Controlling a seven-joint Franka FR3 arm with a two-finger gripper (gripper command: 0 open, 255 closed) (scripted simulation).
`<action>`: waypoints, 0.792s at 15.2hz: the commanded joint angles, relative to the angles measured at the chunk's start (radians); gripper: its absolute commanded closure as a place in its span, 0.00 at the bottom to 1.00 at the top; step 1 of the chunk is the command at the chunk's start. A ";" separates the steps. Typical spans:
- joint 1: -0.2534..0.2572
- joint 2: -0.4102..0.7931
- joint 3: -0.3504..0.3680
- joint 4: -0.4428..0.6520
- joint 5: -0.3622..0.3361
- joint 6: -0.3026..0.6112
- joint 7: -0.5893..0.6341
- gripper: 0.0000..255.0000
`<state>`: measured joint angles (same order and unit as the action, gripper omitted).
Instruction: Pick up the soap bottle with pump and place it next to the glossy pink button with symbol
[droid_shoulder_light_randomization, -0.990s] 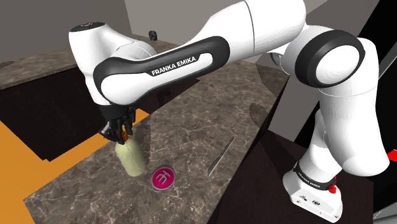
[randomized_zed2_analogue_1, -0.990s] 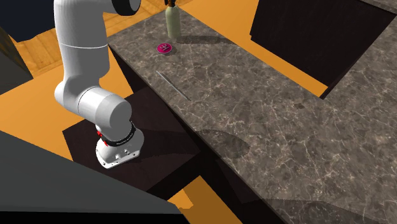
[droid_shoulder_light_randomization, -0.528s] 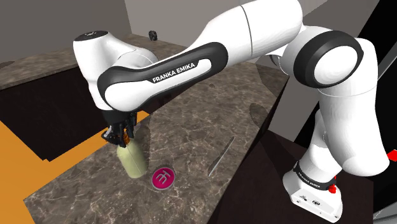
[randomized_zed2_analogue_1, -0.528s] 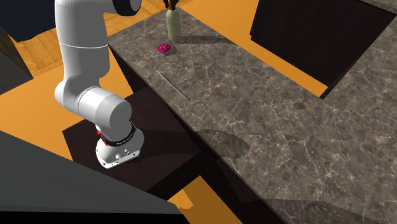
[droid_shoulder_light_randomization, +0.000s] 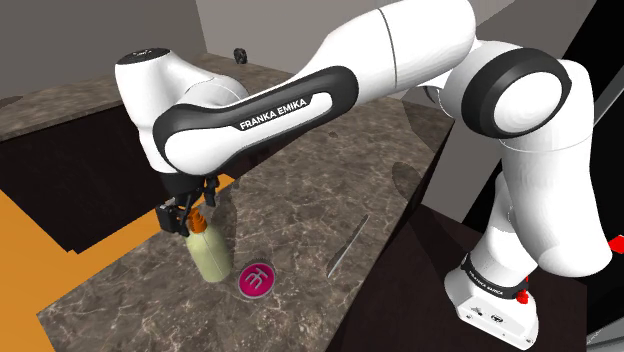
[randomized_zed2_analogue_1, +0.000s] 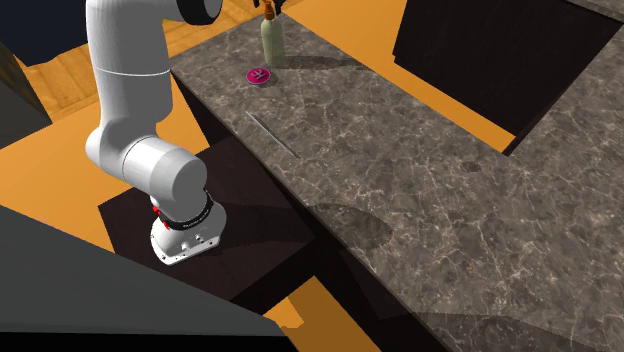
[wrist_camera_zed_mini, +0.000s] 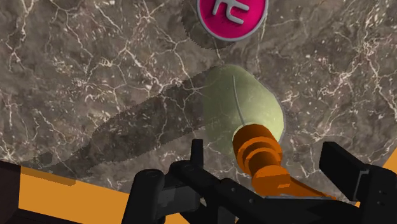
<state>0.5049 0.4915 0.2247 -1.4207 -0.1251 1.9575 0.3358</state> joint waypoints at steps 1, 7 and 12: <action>0.000 0.000 0.000 0.000 0.000 0.000 0.000 0.00; 0.003 -0.024 0.004 0.090 0.007 -0.113 -0.006 0.00; 0.003 -0.024 0.004 0.090 0.007 -0.113 -0.006 0.00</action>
<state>0.5080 0.4676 0.2289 -1.3305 -0.1179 1.8443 0.3298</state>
